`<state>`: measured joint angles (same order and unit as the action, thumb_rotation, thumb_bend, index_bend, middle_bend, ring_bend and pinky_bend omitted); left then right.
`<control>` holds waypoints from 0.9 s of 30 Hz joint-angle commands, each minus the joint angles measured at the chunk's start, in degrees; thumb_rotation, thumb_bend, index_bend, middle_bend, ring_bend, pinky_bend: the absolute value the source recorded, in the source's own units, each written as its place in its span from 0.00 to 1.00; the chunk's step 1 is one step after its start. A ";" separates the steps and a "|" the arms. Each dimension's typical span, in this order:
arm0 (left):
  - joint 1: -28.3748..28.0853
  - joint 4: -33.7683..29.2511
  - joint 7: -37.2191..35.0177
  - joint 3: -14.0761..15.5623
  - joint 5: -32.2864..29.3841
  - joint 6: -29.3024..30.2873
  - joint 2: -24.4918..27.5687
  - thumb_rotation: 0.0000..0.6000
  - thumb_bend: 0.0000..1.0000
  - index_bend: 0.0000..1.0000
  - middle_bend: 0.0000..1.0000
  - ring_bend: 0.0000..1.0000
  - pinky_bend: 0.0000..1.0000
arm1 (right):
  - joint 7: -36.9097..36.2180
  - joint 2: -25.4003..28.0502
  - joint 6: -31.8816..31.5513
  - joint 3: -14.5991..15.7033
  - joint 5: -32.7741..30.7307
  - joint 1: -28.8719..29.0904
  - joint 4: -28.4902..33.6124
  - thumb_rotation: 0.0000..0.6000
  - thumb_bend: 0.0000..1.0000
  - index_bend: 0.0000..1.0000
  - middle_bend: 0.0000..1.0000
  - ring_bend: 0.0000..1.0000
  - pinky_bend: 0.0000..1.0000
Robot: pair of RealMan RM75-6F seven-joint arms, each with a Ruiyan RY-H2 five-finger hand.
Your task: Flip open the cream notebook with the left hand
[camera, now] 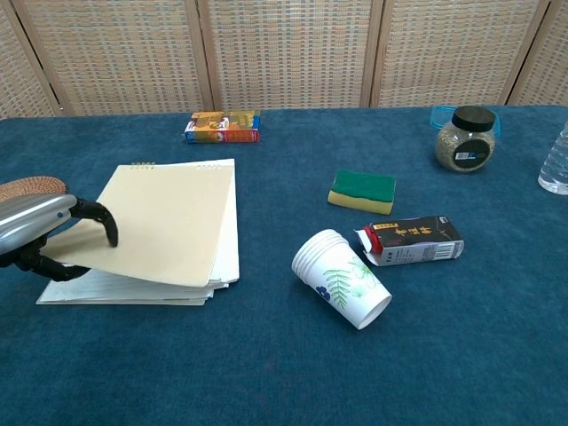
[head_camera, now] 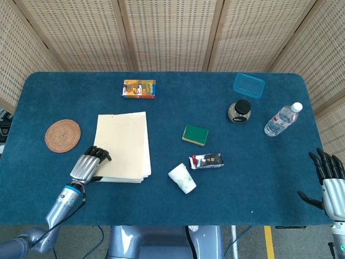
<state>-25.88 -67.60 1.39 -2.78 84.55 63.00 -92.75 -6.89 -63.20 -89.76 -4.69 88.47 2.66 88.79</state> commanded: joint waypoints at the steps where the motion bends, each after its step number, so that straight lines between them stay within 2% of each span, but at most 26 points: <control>1: -0.27 1.03 0.15 1.20 1.86 0.96 0.17 1.00 0.51 0.72 0.55 0.42 0.33 | -0.13 0.06 -0.06 -0.01 -0.02 -0.04 0.07 1.00 0.00 0.00 0.00 0.00 0.00; 11: -0.42 0.16 -2.04 6.07 9.95 5.79 4.20 1.00 0.52 0.77 0.59 0.45 0.36 | 0.36 -0.11 0.02 0.10 0.15 0.03 0.11 1.00 0.00 0.00 0.00 0.00 0.00; 27: 4.42 -2.87 -9.73 18.61 25.35 19.61 13.27 1.00 0.52 0.79 0.61 0.47 0.39 | 1.63 -0.52 -0.01 0.47 0.72 0.05 0.30 1.00 0.00 0.00 0.00 0.00 0.00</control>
<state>-22.29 -70.31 -7.40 14.85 108.86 81.46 -80.32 -5.25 -63.72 -89.76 -4.23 89.19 2.72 89.10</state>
